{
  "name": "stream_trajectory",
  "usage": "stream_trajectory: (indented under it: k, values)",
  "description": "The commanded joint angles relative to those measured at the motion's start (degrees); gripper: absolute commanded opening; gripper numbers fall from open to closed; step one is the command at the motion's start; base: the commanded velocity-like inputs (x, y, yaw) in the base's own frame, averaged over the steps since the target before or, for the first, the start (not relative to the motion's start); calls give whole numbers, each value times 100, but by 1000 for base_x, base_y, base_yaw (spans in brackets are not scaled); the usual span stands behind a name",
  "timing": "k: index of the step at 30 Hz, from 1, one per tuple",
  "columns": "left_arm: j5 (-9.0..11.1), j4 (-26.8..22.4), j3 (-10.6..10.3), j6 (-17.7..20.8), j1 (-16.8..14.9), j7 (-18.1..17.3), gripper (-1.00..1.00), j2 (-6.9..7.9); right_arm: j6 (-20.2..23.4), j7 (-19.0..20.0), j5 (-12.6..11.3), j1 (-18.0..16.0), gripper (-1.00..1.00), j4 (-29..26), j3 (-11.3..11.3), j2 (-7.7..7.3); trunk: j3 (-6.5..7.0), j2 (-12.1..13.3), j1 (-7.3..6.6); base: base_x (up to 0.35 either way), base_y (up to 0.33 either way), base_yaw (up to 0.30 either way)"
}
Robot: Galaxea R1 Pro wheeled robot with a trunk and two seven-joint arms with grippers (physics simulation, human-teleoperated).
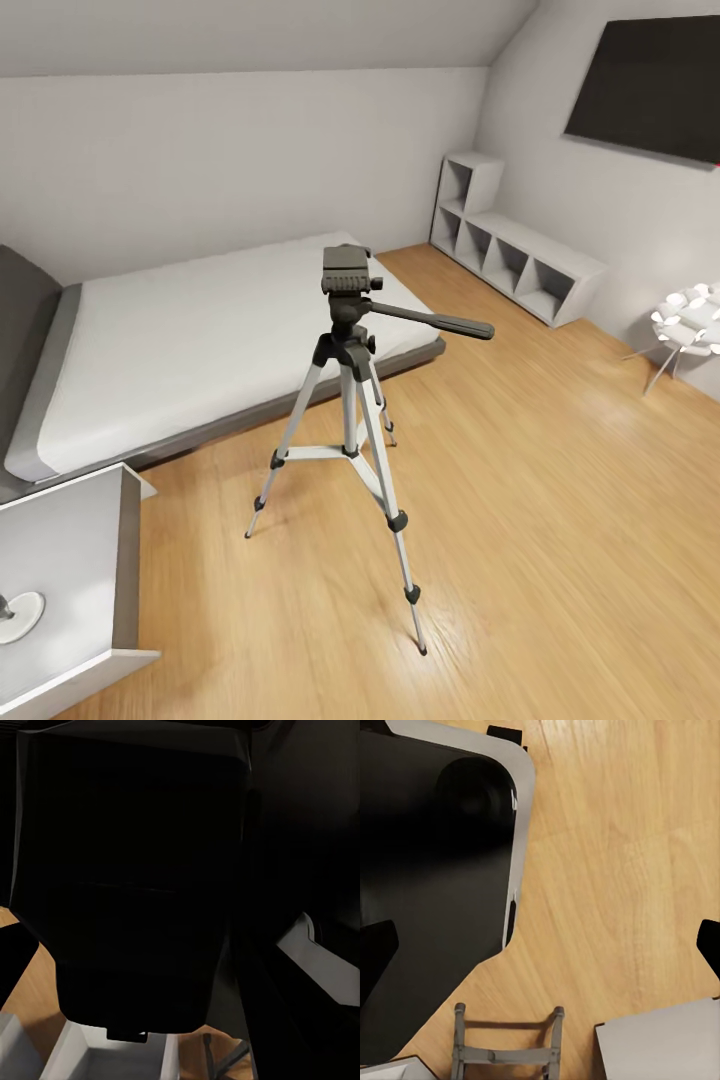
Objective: Attach the digital camera to the camera tripod in the bedroom.
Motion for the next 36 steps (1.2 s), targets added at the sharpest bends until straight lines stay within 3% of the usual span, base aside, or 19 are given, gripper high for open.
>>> stream_trajectory:
  k: [1,15,21,25,27,31,33,34,36]
  values:
    - [41,5,-47,-15,-4,-11,-100,0,-35,10,45,-8,100,19,-22,-2,-8,-9,3,0,0,0]
    - [38,-4,-48,-18,-7,-9,-100,2,-73,7,49,-8,100,13,-22,-3,-8,-9,3,0,0,0]
    - [10,-77,-33,31,-7,-6,-100,63,-83,-41,227,-8,100,-50,133,14,-8,-9,3,0,0,0]
    - [5,-330,-31,60,-7,18,-100,195,-83,-60,313,-9,100,-200,236,14,-8,-9,3,0,0,0]
    - [5,-535,-30,87,-7,37,-100,245,-54,-66,330,-10,100,-407,254,15,-8,-9,3,0,0,0]
    - [16,-1053,-14,283,-7,126,-100,338,137,-98,336,-12,100,-1362,273,20,-8,-9,3,0,0,0]
    - [50,-1237,-9,430,-7,188,-100,355,532,-114,328,-6,100,-2042,272,26,-8,-9,3,0,0,0]
    - [69,-1308,-7,485,-7,212,-100,356,927,-117,319,-8,100,-2446,267,41,-8,-9,3,0,0,0]
    - [81,-1355,-8,520,-7,229,-100,356,1340,-119,310,-48,100,-2765,254,55,-8,-9,3,0,0,0]
